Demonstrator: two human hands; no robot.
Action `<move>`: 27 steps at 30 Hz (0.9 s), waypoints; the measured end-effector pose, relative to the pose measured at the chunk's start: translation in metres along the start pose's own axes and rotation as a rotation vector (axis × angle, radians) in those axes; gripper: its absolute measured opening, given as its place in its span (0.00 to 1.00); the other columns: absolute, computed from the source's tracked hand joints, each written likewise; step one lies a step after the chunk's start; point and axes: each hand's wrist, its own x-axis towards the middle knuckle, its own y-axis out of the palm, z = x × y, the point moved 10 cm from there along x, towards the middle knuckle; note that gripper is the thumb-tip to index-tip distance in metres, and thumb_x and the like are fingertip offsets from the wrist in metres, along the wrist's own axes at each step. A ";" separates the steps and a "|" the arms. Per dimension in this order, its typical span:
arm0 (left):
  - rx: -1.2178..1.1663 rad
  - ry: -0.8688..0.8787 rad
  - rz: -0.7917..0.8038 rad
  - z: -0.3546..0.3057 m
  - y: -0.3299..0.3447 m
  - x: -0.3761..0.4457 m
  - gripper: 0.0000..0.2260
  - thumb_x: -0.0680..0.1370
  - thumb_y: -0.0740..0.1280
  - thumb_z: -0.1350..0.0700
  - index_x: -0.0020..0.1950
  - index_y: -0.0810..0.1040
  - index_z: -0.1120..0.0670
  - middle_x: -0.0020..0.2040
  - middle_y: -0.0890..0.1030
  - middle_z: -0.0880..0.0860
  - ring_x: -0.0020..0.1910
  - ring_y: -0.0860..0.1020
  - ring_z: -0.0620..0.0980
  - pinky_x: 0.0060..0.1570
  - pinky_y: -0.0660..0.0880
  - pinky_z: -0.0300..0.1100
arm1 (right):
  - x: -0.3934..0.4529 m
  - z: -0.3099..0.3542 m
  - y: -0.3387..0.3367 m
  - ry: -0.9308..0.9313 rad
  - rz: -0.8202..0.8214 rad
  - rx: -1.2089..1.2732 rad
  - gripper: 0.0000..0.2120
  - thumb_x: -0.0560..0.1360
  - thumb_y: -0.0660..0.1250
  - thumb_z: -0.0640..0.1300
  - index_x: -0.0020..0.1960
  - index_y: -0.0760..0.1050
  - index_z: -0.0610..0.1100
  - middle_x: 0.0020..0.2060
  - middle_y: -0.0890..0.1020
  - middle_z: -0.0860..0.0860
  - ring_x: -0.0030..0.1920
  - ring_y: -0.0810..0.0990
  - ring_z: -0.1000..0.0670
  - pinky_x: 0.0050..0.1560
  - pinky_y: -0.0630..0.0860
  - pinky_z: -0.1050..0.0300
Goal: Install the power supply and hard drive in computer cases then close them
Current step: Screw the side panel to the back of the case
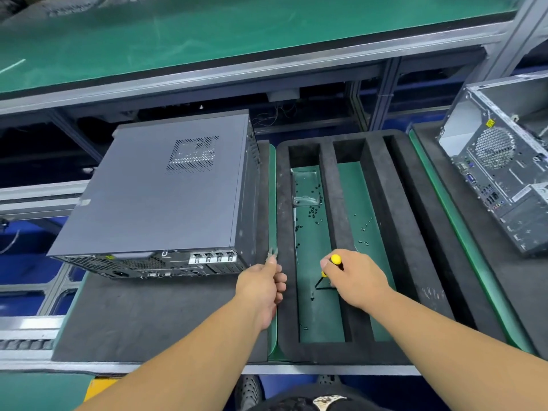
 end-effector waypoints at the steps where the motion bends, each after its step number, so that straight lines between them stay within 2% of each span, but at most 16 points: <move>1: -0.010 -0.006 -0.004 0.001 -0.002 0.000 0.12 0.84 0.65 0.49 0.48 0.79 0.57 0.30 0.79 0.50 0.25 0.72 0.45 0.25 0.68 0.38 | 0.001 -0.003 -0.001 0.016 -0.018 0.042 0.11 0.79 0.58 0.61 0.46 0.77 0.60 0.37 0.83 0.59 0.43 0.81 0.56 0.42 0.79 0.54; 4: -0.036 -0.020 0.001 0.005 -0.005 0.001 0.12 0.85 0.64 0.50 0.49 0.79 0.57 0.30 0.79 0.51 0.25 0.72 0.45 0.25 0.67 0.38 | 0.004 -0.010 -0.004 0.063 -0.079 0.229 0.07 0.79 0.61 0.59 0.54 0.76 0.65 0.40 0.84 0.60 0.43 0.82 0.57 0.46 0.80 0.52; 7: -0.034 -0.010 -0.004 0.004 -0.007 0.000 0.12 0.83 0.67 0.49 0.49 0.80 0.57 0.31 0.80 0.51 0.26 0.72 0.46 0.26 0.68 0.38 | 0.015 -0.004 -0.009 0.051 -0.116 0.303 0.12 0.80 0.63 0.54 0.61 0.75 0.68 0.41 0.84 0.59 0.34 0.80 0.55 0.39 0.80 0.52; 10: -0.018 0.006 0.005 0.000 -0.004 -0.001 0.13 0.82 0.69 0.47 0.48 0.79 0.57 0.31 0.80 0.51 0.26 0.73 0.46 0.26 0.69 0.38 | 0.033 0.011 -0.013 -0.010 -0.132 0.214 0.16 0.81 0.62 0.52 0.66 0.73 0.67 0.41 0.82 0.60 0.34 0.79 0.57 0.33 0.74 0.58; 13: -0.028 0.011 0.023 -0.002 0.000 -0.001 0.14 0.81 0.70 0.46 0.48 0.79 0.58 0.31 0.80 0.51 0.25 0.72 0.46 0.25 0.68 0.38 | 0.054 0.016 -0.015 -0.010 -0.148 0.102 0.17 0.83 0.61 0.51 0.70 0.71 0.63 0.47 0.81 0.60 0.42 0.80 0.54 0.37 0.73 0.57; 17: -0.024 0.012 0.033 0.003 0.003 -0.001 0.15 0.82 0.69 0.46 0.48 0.79 0.58 0.31 0.80 0.52 0.26 0.73 0.46 0.26 0.68 0.38 | 0.069 0.015 -0.013 0.015 -0.169 -0.059 0.19 0.83 0.60 0.50 0.74 0.70 0.57 0.55 0.83 0.51 0.46 0.77 0.47 0.42 0.74 0.54; 21: -0.015 0.004 0.034 0.006 0.003 0.001 0.14 0.82 0.68 0.47 0.48 0.79 0.58 0.31 0.80 0.51 0.27 0.73 0.46 0.26 0.69 0.38 | 0.074 0.024 -0.003 -0.006 -0.133 -0.221 0.20 0.83 0.59 0.46 0.74 0.70 0.53 0.50 0.84 0.48 0.43 0.78 0.44 0.42 0.79 0.51; 23: -0.017 0.002 0.035 0.006 0.002 0.003 0.14 0.82 0.68 0.47 0.49 0.79 0.58 0.31 0.80 0.51 0.26 0.73 0.46 0.26 0.69 0.38 | 0.078 0.030 -0.001 -0.017 -0.111 -0.301 0.23 0.81 0.60 0.42 0.75 0.69 0.53 0.46 0.83 0.49 0.41 0.78 0.44 0.40 0.81 0.50; 25: -0.017 0.003 0.041 0.007 0.003 0.003 0.14 0.82 0.69 0.47 0.48 0.79 0.58 0.32 0.80 0.52 0.26 0.74 0.46 0.26 0.69 0.39 | 0.084 0.037 -0.003 -0.033 -0.097 -0.412 0.28 0.78 0.61 0.38 0.77 0.66 0.53 0.42 0.81 0.51 0.38 0.78 0.45 0.33 0.76 0.53; 27: -0.019 0.005 0.043 0.009 0.002 0.004 0.14 0.82 0.69 0.47 0.48 0.79 0.58 0.32 0.80 0.52 0.27 0.74 0.47 0.26 0.70 0.39 | 0.093 0.042 -0.008 -0.035 -0.091 -0.488 0.28 0.75 0.62 0.36 0.74 0.68 0.51 0.37 0.77 0.52 0.34 0.76 0.47 0.28 0.69 0.57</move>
